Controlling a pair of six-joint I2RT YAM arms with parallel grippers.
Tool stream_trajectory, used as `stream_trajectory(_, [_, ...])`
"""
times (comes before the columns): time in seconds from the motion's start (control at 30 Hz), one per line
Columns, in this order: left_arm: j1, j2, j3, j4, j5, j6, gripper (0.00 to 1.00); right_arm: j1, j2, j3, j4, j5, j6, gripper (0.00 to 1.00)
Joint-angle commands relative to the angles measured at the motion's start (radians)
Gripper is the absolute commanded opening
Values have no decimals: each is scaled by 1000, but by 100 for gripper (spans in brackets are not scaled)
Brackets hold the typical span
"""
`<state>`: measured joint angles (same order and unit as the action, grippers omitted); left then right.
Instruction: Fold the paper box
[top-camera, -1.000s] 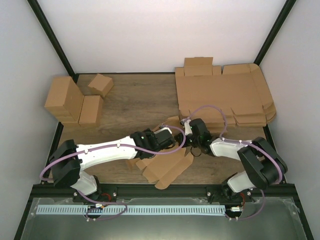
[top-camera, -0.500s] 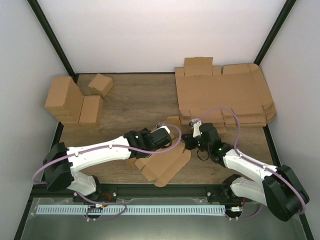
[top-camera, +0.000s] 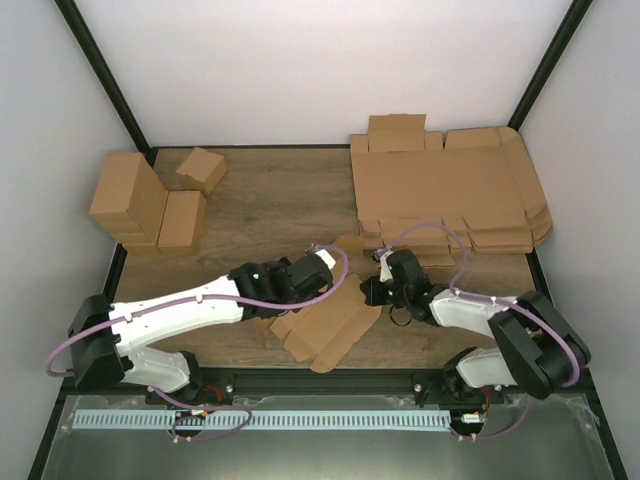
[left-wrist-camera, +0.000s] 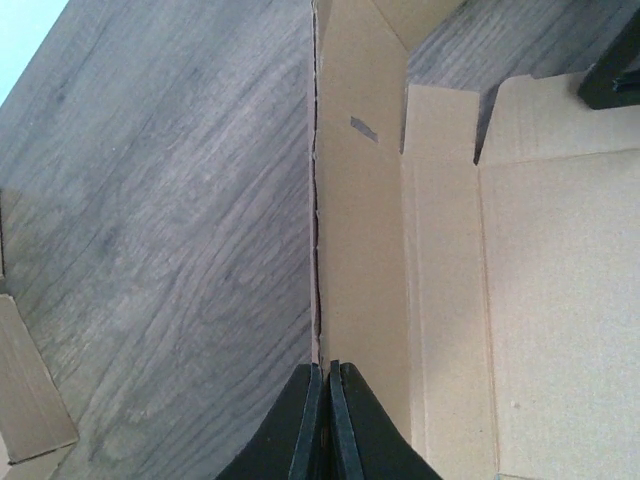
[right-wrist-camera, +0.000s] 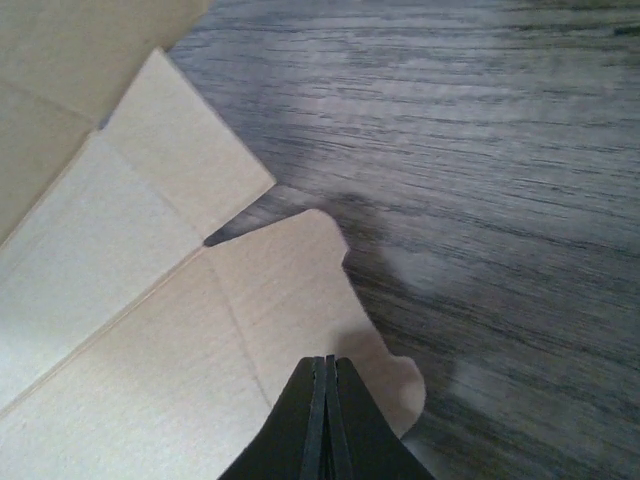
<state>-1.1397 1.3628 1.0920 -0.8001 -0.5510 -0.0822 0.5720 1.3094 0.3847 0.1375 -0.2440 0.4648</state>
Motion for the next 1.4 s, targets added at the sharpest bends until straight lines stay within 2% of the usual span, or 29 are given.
stream_trajectory(0.0, [-5,-55,-38,39,34,-14,4,6,61,47,89,44,40,1])
stream_trajectory(0.2, [-5,-75,-77,60,47,-21,4,5,88,13,216,56,7,1])
stream_trajectory(0.37, [-5,-93,-83,79,66,-22,4,6,-9,-71,342,10,-34,2])
stream_trajectory(0.5, [-5,-120,-77,87,68,-14,4,5,-53,-65,330,19,-95,5])
stream_trajectory(0.63, [-5,-139,-70,83,77,-2,4,5,-10,10,243,17,-133,5])
stream_trajectory(0.9, [-5,-153,-65,73,100,11,4,5,29,70,185,60,-194,6])
stream_trajectory(1.03, [-5,-158,-62,69,108,23,4,5,43,61,224,124,-239,1])
stream_trajectory(1.23, [-5,-152,-52,69,115,40,4,18,94,39,340,141,-243,1])
stream_trajectory(1.37, [-5,-149,-50,70,123,49,4,56,117,-1,459,175,-320,1])
